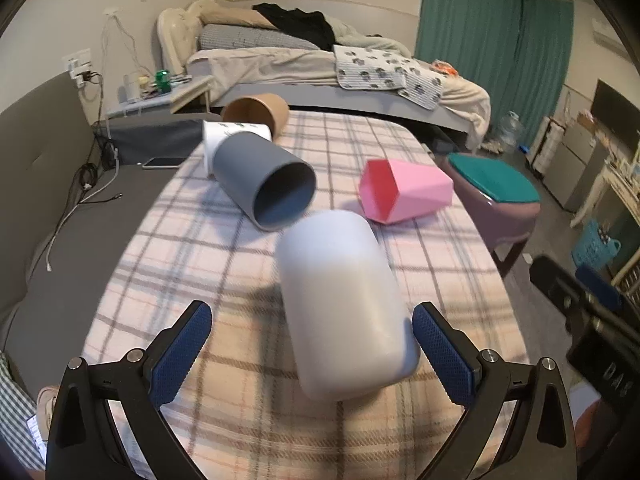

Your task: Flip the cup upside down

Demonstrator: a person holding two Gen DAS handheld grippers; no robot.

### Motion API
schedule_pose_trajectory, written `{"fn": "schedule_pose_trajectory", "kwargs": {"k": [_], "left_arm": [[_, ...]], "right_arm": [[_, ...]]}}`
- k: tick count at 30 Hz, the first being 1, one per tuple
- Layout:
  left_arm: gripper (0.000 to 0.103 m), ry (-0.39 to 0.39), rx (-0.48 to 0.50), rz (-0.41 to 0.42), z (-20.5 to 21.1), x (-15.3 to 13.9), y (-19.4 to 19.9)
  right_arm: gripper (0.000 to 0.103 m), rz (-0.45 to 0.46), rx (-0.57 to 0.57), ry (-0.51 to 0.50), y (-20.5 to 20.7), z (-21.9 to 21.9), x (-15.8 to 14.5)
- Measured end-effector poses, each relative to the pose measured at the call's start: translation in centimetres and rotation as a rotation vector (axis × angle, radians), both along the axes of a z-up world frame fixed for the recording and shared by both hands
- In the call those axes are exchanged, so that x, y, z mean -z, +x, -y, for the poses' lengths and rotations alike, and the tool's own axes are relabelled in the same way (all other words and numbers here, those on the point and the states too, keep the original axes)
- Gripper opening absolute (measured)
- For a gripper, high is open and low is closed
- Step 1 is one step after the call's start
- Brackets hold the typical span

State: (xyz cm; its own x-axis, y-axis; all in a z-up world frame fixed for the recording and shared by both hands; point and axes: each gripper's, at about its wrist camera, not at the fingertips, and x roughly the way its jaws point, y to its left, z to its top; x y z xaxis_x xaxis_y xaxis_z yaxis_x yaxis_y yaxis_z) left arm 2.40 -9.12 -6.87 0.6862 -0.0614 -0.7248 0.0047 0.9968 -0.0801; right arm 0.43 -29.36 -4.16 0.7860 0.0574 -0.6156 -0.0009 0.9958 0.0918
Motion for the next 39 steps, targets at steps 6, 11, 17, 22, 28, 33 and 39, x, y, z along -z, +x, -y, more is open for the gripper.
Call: {"fn": "schedule_pose_trajectory", "kwargs": {"k": [6,11,17,22,28,33,39], "left_arm": [[0.103,-0.042,0.05,-0.023,0.8,1.2,-0.1],[0.102,-0.072,0.097,-0.069,1.5,2.6,-0.3],[0.1,-0.103,0.137,-0.048,1.6,2.3,-0.6],[0.073,-0.078,0.176,-0.062,2.2,2.4,-0.5],[0.073,-0.08,0.171,-0.064,1.7,1.7,-0.6],[0.073,-0.041,0.173,-0.027,1.5,-0.3,-1.0],[0.072,-0.031,0.138,0.007,0.6,-2.4,-0.1]], "right_arm": [[0.09,-0.012,0.012,0.026,0.3,0.6,0.4],[0.09,-0.02,0.009,0.021,0.5,0.3,0.6],[0.09,-0.021,0.006,0.019,0.5,0.2,0.7],[0.09,-0.021,0.01,0.033,0.5,0.5,0.8],[0.09,-0.02,0.015,0.036,0.5,0.6,0.8],[0.09,-0.017,0.019,0.045,0.6,0.8,0.8],[0.09,-0.023,0.019,0.053,0.7,0.8,0.8]]}}
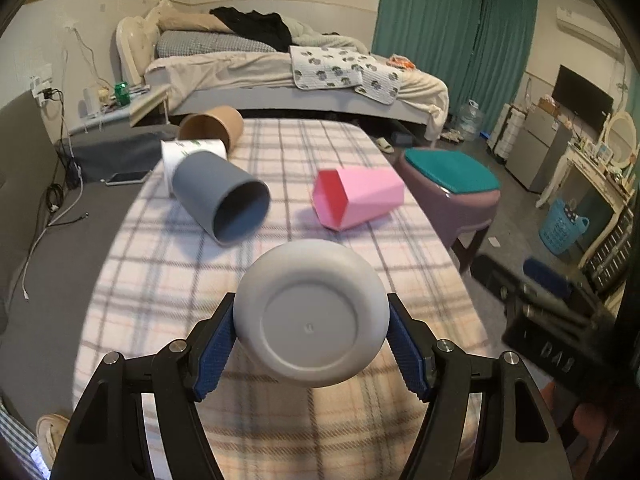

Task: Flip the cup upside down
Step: 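Grasp the light grey cup with the left gripper and lift it, then turn the cup base-up with the left gripper and set it on the table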

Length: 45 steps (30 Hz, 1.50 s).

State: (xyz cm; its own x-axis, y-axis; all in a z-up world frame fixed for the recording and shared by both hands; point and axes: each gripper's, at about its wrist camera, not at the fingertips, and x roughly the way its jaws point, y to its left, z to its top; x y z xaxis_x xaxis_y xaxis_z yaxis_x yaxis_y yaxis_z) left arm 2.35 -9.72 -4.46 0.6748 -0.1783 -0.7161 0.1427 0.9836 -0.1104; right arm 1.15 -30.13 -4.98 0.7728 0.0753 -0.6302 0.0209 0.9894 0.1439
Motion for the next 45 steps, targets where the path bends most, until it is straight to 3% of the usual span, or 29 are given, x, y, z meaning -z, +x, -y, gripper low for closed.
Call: {"fn": "schedule_pose_trajectory", "kwargs": {"k": [13,16,20,24,28,45], "left_arm": [[0.072,0.029,-0.036,0.012,-1.4,-0.8,2.6],[0.072,0.056,-0.026,-0.009,-1.2,-1.1,3.3],[0.072,0.018,-0.026,-0.056,-1.3,-1.0,3.5],[0.072,0.081,-0.01,-0.066,-0.2,-0.1,3.6],[0.072,0.093,-0.015,-0.061,0.2,0.1,4.3],[0.074,0.033,-0.031,-0.059,-0.6,0.3,6.0]], "right_arm": [[0.09,0.001,-0.003,-0.002,0.1,-0.2,0.3],[0.09,-0.001,-0.008,-0.007,0.1,-0.5,0.4],[0.09,-0.002,-0.014,-0.014,0.1,-0.8,0.5],[0.09,-0.006,-0.019,-0.012,0.2,-0.9,0.5],[0.09,-0.006,-0.024,-0.019,0.1,-0.9,0.6],[0.09,-0.006,-0.022,-0.015,0.2,-0.7,0.5]]}}
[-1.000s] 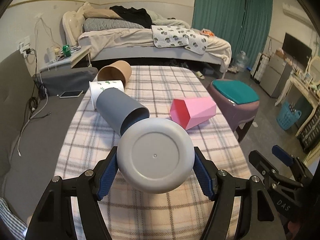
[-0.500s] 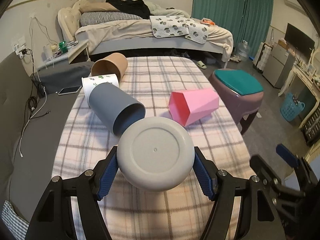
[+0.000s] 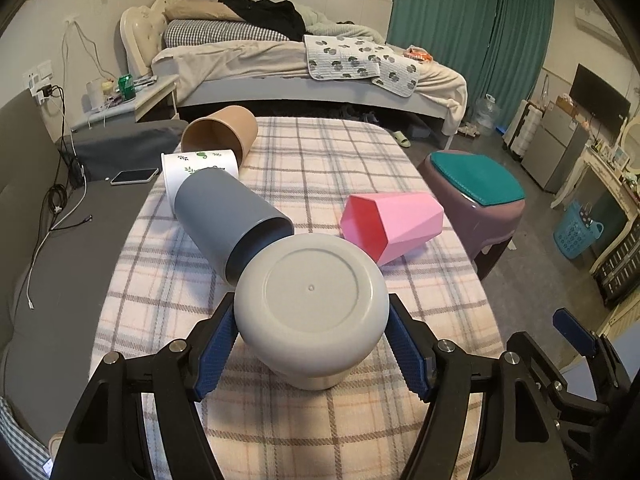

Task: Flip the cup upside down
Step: 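Turn the cup base-up with the left gripper and set it on the table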

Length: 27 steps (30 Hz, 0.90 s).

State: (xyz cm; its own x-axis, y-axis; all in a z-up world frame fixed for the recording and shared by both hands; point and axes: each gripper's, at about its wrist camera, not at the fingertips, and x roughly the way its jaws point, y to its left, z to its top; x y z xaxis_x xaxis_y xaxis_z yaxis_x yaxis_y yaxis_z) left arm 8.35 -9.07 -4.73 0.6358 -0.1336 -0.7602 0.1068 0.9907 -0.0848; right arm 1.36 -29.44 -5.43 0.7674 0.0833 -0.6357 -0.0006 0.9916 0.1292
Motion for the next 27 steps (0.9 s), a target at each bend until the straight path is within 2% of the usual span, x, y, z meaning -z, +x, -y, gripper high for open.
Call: {"fn": "schedule_pose_trajectory", "kwargs": {"k": [5,8,19,25,27], "left_arm": [[0.076,-0.009,0.004,0.004,0.0,-0.7,-0.4],[0.08,-0.003,0.012,0.05,0.1,-2.0,-1.3],[0.08,-0.023,0.005,0.186,-1.7,-7.5,-4.2],[0.08,-0.01,-0.008,0.282,-3.7,-9.7,-7.4],[0.09,-0.005,-0.018,0.325,-4.6,-9.7,-9.0]], "right_arm": [[0.09,0.003,-0.001,-0.008,-0.1,-0.1,-0.1],[0.09,0.014,0.002,0.001,-0.2,-0.1,-0.5],[0.09,0.085,-0.006,-0.013,-2.1,-0.9,-2.8],[0.09,0.125,-0.018,-0.01,-3.3,-1.7,-4.4],[0.09,0.139,-0.026,-0.01,-3.8,-2.1,-5.0]]}}
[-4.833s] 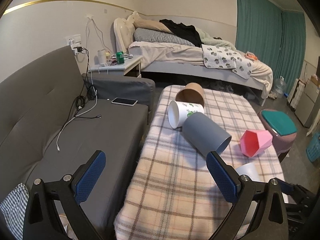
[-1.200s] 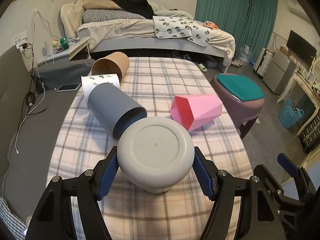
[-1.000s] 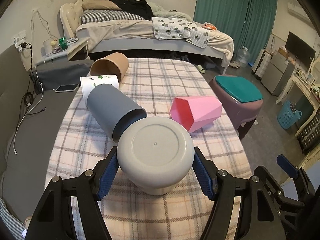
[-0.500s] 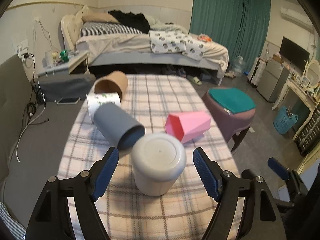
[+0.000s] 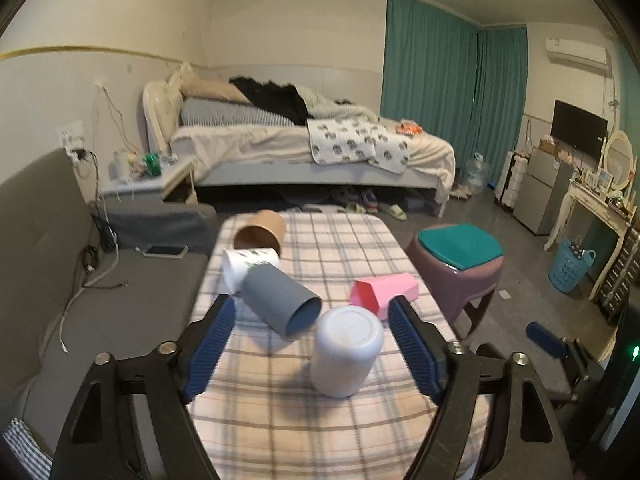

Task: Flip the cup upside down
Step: 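Turn the cup base-up with the left gripper and set it on the table, then open the left gripper and withdraw from the upside-down cup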

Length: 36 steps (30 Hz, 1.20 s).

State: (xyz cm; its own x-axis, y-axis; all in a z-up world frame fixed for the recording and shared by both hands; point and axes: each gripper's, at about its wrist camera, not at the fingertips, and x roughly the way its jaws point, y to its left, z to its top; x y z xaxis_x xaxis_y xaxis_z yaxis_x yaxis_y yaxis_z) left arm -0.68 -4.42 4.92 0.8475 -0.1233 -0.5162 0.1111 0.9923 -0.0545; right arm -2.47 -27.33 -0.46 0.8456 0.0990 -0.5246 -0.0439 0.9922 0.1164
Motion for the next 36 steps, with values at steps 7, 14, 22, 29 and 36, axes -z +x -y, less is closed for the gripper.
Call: {"fn": "schedule_pose_trajectory", "kwargs": {"k": [7,14,22,29,36], "left_arm": [[0.101,-0.026,-0.097,0.049,-3.2,2.6,-2.8],[0.101,-0.009,-0.135,0.049,-4.7,4.0,-3.4],[0.101,0.022,-0.127,0.044,-4.6,5.0,-3.9],[0.101,0.037,-0.132,0.043,-4.4,5.1,-4.0],[0.101,0.049,-0.16,0.022,-4.6,5.1,-3.8]], "right_arm": [[0.099,0.036,-0.027,0.008,-2.3,-1.6,-1.0],[0.103,0.063,-0.014,0.027,-3.4,-2.8,-0.6],[0.103,0.069,-0.021,-0.011,-3.2,-3.8,-0.4],[0.103,0.067,-0.026,-0.023,-3.1,-3.9,-0.1],[0.103,0.06,-0.02,-0.029,-2.9,-3.9,0.1]]}}
